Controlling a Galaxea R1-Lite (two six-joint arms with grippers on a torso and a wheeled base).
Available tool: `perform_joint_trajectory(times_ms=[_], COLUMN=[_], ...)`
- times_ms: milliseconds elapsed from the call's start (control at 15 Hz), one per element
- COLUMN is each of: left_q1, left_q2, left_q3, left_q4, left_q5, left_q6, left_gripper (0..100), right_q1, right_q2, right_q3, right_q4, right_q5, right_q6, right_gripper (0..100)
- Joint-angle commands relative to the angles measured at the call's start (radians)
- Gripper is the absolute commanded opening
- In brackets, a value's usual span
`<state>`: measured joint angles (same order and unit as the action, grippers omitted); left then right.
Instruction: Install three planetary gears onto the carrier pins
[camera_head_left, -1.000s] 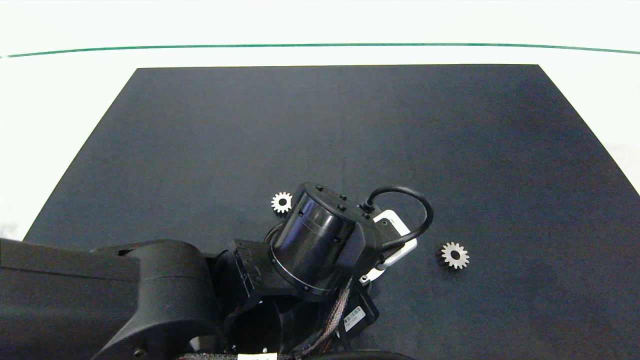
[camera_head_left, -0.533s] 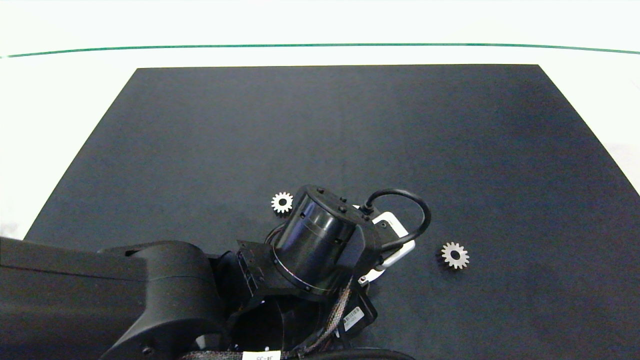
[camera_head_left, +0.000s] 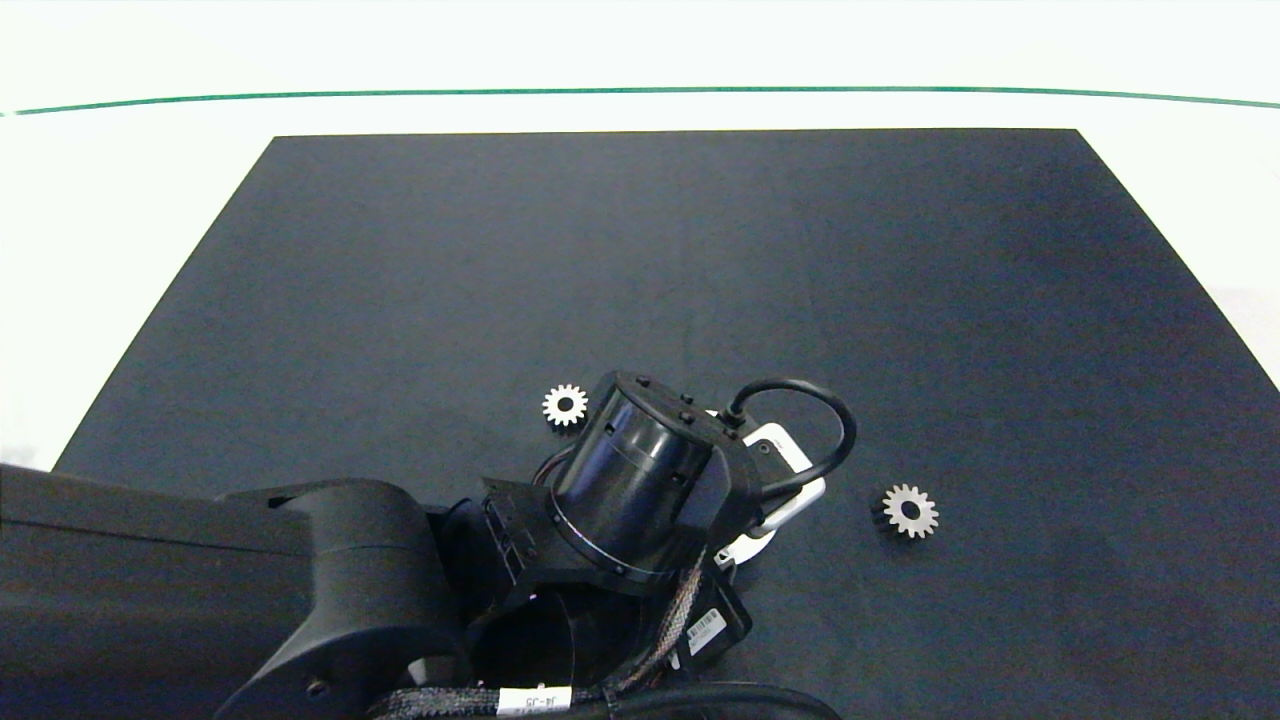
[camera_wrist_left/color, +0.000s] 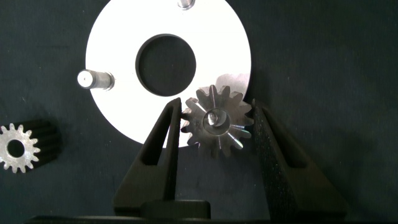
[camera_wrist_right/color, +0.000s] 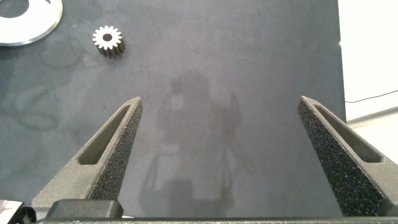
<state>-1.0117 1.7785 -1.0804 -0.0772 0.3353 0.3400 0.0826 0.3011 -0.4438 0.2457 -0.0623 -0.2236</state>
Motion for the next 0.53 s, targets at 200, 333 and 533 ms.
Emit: perform_joint_trajectory(times_ms=[200, 333, 533], left_q1=[0.001, 0.001, 0.001], left_q2=[-0.001, -0.001, -0.001], left_q3=[0.007, 0.008, 0.01], left_q4=[0.001, -0.001, -0.003], left_q5=[0.002, 0.002, 0.002], left_q6=[0.001, 0.001, -0.001], left_gripper=[0, 0, 0], right_q1=[0.0, 0.0, 0.0], right_q2=[0.0, -0.002, -0.01], right_q3=[0.001, 0.001, 0.001], right_q4=[0.001, 0.001, 0.001], right_q5=[-0.001, -0.001, -0.001], right_q6=[-0.002, -0.002, -0.002], right_gripper=[100, 100, 100])
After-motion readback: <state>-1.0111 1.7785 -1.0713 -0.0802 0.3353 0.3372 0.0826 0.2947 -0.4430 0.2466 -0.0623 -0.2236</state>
